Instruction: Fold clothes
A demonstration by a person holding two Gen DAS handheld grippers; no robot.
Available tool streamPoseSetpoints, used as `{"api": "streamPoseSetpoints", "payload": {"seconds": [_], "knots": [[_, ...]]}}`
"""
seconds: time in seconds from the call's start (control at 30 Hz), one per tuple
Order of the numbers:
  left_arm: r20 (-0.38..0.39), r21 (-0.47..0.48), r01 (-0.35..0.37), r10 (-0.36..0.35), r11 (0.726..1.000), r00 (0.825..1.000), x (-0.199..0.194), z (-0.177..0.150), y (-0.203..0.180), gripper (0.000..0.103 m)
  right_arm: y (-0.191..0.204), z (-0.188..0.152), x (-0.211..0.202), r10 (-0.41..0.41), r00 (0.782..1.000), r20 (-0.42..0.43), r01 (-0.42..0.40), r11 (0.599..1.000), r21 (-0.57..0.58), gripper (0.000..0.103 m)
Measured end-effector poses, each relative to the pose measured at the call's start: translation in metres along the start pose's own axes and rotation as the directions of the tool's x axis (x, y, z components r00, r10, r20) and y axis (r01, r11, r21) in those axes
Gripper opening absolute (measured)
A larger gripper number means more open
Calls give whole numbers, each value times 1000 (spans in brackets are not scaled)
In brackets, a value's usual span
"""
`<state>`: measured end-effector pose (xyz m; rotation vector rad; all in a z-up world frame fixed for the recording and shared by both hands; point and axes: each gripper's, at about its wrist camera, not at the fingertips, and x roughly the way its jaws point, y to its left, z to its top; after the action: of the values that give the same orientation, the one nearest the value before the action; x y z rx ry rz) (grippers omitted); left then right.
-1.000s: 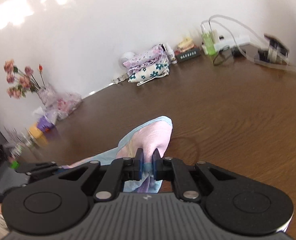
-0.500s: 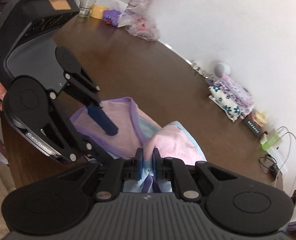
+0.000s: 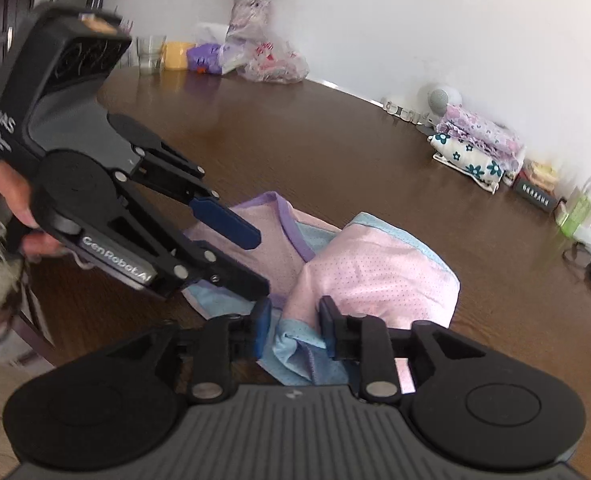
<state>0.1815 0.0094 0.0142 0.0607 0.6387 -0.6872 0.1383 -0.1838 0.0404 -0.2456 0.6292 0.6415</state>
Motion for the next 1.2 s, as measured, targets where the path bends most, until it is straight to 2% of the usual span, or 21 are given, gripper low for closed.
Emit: {"api": "streamPoseSetpoints", "payload": {"seconds": [0.07,0.13,0.17,0.23,0.33,0.4,0.47,0.6,0.7,0.77,0.87,1.13,1.17,1.2], "knots": [[41,-20,-5,6,1000,999,-2,8,3,41,-15,-4,-18,7,998,62,-15,992,126,41],[62,-6,-10,10,1000,998,4,17,1,39,-32,-11,-32,-57,993,107,31,973,230,42],[66,1,9,-9,1000,998,8,21,-1,37,-40,-16,-33,-98,990,103,68,961,269,42],[54,27,50,-52,998,997,19,28,-9,25,-57,-25,-32,-150,985,82,112,927,358,41],[-7,93,47,-47,995,999,33,26,-23,13,-74,-40,-22,-99,993,61,58,879,473,35],[-46,128,26,-20,991,999,41,20,-28,13,-72,-46,-14,-76,996,46,45,876,481,34],[-67,126,27,-19,992,998,44,16,-26,14,-69,-50,-10,-77,996,41,49,880,472,34],[-45,131,36,-30,991,999,36,16,-24,19,-76,-57,-16,-84,994,70,35,850,526,41],[-16,152,40,-38,988,999,26,16,-24,22,-88,-63,-16,-63,994,85,-1,801,599,44],[-36,163,55,-50,985,998,27,15,-25,22,-93,-69,-13,-43,995,87,-24,762,647,44],[-81,183,30,-15,983,997,37,7,-28,23,-95,-74,-10,-27,994,107,-56,710,702,45],[-68,132,33,-24,991,997,38,0,-24,24,-90,-86,-7,-64,985,157,-95,557,825,45],[-68,128,34,-25,991,997,38,1,-25,24,-92,-88,-6,-63,984,164,-105,535,838,40],[-67,124,33,-25,992,997,37,1,-26,24,-95,-89,-4,-54,985,166,-114,516,849,29]]}}
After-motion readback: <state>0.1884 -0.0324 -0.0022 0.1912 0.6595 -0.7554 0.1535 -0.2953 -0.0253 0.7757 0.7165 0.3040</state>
